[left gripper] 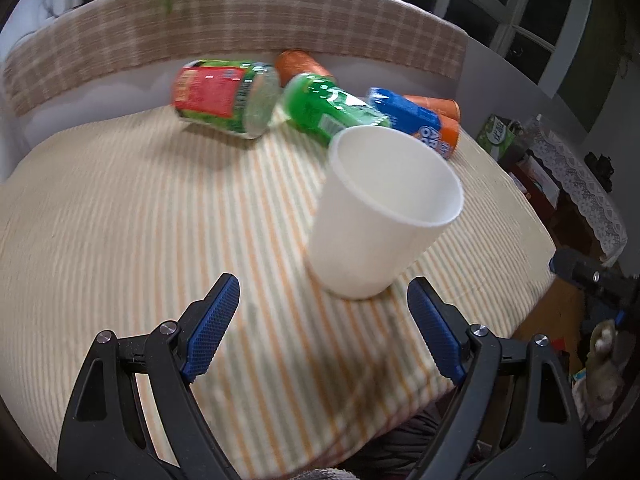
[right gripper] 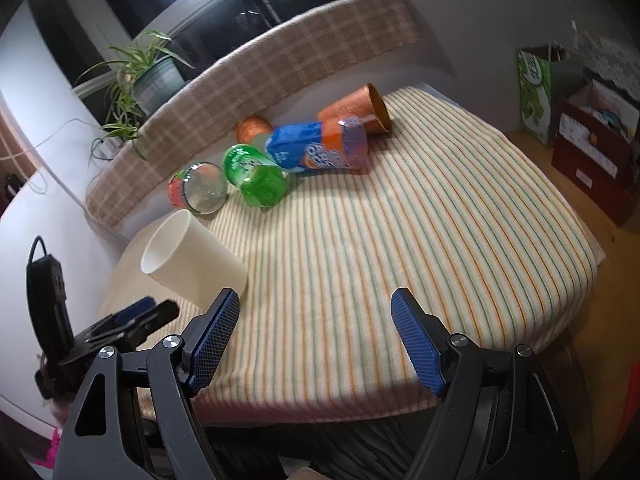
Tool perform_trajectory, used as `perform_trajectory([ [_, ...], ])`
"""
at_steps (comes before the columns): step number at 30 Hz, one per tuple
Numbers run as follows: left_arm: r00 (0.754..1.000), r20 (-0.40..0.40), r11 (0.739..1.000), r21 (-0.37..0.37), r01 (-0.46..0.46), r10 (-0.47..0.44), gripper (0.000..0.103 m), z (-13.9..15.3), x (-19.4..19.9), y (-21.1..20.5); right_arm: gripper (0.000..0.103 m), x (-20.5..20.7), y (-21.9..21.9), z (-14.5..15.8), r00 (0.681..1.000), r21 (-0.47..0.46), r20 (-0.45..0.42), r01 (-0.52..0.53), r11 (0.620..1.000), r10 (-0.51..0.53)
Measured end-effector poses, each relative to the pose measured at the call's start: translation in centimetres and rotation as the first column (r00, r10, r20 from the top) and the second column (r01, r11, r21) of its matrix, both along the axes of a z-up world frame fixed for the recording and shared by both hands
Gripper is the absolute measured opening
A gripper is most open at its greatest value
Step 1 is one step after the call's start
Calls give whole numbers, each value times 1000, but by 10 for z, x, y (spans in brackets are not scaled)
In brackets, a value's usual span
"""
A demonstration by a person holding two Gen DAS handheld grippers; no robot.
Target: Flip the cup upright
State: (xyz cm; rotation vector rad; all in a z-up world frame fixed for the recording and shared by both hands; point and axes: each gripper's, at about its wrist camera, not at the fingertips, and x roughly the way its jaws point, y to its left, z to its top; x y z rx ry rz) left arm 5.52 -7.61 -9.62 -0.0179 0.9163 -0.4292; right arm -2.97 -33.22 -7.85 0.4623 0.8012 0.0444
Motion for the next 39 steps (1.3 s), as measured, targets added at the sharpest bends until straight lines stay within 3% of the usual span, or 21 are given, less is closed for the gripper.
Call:
perform_trajectory([
  [4, 995, 61, 997, -12, -81, 82, 88, 13, -9, 23, 78, 4, 13, 13, 998, -51, 50, -21, 998, 23],
  [7, 977, 143, 987, -37, -153, 157, 88, 33, -17, 40, 78, 7, 25, 26, 994, -100, 104, -29, 995, 40],
  [14, 889, 364, 960, -80, -267, 278, 88, 83, -41, 58, 80, 8, 52, 53, 972, -238, 224, -22, 971, 76],
  [23, 796, 516, 946, -108, -307, 317, 103, 114, -65, 67, 84, 3, 72, 72, 934, -335, 350, 45, 941, 79],
  [26, 785, 532, 944, -102, -315, 319, 103, 119, -70, 68, 101, 4, 72, 73, 929, -331, 366, 74, 941, 56],
  [39, 781, 530, 938, -91, -335, 330, 103, 118, -74, 71, 102, 9, 70, 73, 925, -309, 378, 105, 945, 21],
])
